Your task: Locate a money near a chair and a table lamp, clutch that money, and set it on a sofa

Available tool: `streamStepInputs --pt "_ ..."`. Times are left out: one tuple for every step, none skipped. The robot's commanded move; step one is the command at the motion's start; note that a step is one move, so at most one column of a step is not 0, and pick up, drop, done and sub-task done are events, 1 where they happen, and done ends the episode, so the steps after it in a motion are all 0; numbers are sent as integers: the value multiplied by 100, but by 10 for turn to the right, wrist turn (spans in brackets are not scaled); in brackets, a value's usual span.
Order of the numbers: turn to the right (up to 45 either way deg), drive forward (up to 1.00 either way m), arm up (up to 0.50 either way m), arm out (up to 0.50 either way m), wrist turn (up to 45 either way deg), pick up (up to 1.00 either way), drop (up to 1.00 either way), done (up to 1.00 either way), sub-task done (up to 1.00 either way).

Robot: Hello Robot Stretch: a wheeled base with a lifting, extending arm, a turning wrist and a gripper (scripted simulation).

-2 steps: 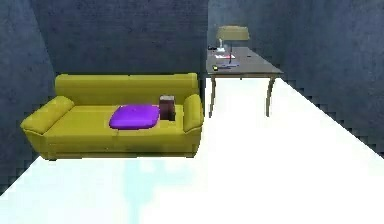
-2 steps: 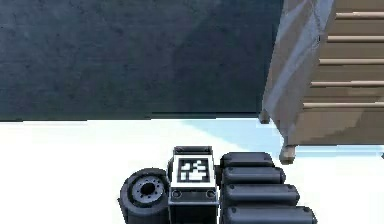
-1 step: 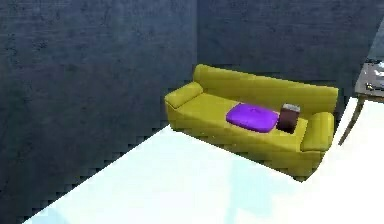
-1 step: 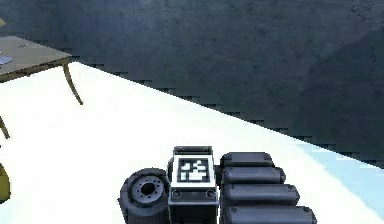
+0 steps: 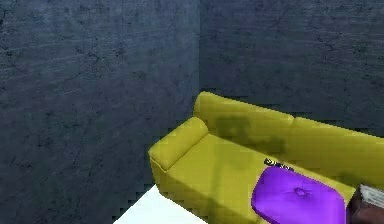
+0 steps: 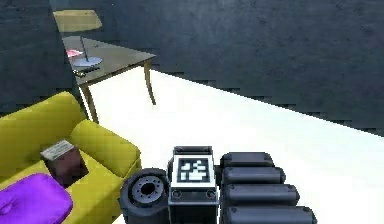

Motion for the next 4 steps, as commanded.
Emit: streamStepInputs --pt "-60 0 0 0 0 0 0 0 0" --pt "0 25 0 0 0 0 0 0 0" --pt "-30 0 0 0 0 0 0 0 0" --pt "450 0 0 0 0 0 0 0 0"
